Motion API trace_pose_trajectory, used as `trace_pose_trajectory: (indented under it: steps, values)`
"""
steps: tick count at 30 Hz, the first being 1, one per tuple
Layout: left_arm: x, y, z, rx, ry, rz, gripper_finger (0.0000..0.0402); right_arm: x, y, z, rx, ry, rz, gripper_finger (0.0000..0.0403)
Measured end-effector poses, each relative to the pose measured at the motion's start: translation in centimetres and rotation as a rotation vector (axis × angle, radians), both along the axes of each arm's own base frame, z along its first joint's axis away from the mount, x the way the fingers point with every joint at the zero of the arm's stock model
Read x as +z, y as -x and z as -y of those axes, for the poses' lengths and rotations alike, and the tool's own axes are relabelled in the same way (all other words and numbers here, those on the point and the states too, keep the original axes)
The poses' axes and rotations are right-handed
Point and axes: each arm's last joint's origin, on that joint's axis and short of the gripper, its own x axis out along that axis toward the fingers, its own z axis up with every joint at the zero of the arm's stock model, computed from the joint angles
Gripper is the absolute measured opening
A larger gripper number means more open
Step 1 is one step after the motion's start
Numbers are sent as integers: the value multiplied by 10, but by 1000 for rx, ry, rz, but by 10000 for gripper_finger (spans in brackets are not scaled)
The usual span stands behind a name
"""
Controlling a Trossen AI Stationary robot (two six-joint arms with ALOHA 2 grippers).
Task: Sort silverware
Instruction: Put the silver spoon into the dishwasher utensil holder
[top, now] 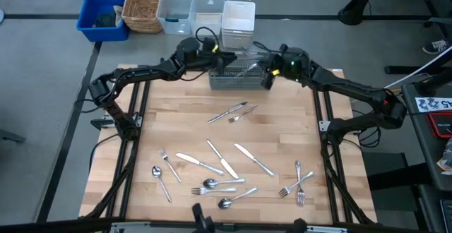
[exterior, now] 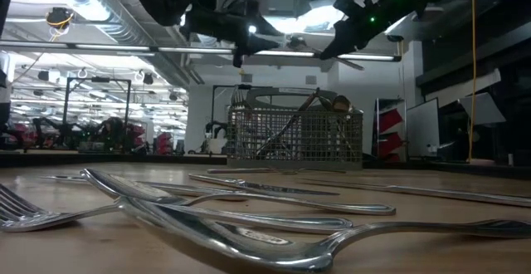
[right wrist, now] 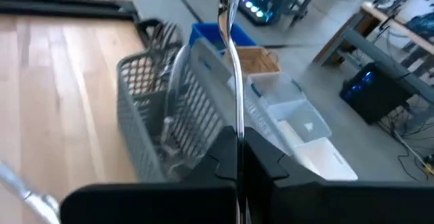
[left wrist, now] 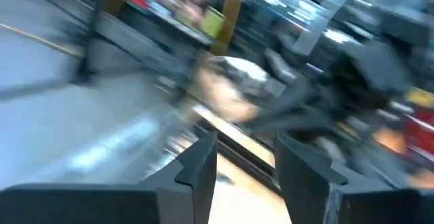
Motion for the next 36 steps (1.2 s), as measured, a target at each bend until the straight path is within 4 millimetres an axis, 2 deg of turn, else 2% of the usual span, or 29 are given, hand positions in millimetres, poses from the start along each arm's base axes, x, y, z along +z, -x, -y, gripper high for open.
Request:
trace_pose_trajectory:
  steps: [2, 7, 9, 13, 22, 36]
  values:
    - [0, -1, 1, 122, -18, -6, 132, 2, 2, 4, -8, 8, 19, 5]
    - [2, -5, 0, 300, -90, 20, 132, 7, 2, 6, -5, 37, 66, 7]
    - [-5, -9, -3, 344, -83, 34, 132, 10, 0, 7, 22, 47, 109, 6]
    - [-15, -15, -11, 370, -71, 100, 132, 12, -6, 8, 68, -1, 196, 4]
    - [-18, -16, -18, 386, -23, 199, 132, -8, -21, 17, 66, -48, 171, 4]
    - [-13, -27, 0, 327, -35, 244, 132, -20, -30, 23, 90, -63, 163, 8]
